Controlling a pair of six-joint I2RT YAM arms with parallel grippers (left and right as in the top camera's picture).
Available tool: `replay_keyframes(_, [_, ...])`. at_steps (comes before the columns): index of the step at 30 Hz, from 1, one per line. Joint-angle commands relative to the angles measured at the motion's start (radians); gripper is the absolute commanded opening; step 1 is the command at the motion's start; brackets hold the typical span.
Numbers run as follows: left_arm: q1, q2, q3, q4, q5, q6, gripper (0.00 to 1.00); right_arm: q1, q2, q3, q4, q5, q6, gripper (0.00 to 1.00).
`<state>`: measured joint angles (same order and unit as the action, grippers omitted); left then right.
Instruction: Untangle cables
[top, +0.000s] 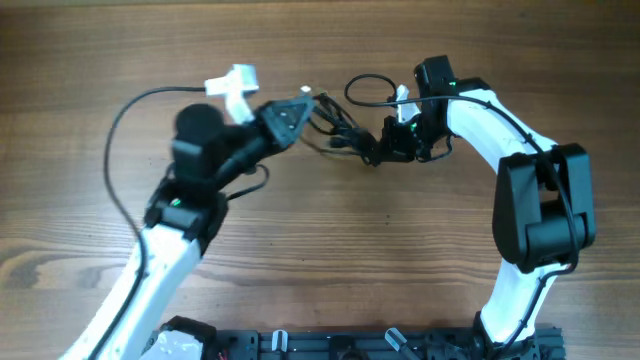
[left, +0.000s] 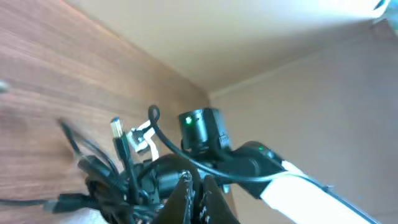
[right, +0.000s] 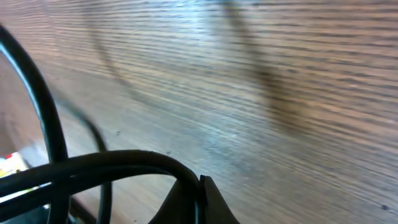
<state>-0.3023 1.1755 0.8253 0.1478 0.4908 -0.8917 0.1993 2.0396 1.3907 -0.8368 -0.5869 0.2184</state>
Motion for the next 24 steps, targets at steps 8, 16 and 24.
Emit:
replay_keyframes(8, [0.241, -0.205, 0.031, -0.33, -0.076, 0.103, 0.04, -0.023, 0.011, -0.009, -0.029, -0.061, -0.2, 0.04])
replay_keyframes(16, [0.214, -0.092, 0.031, -0.581, 0.042, 0.418, 0.04, -0.023, -0.121, -0.008, -0.046, -0.262, -0.294, 0.04])
replay_keyframes(24, [0.214, -0.076, 0.031, -0.489, 0.197, 0.451, 0.04, -0.019, -0.179, 0.002, -0.053, -0.147, -0.174, 0.38])
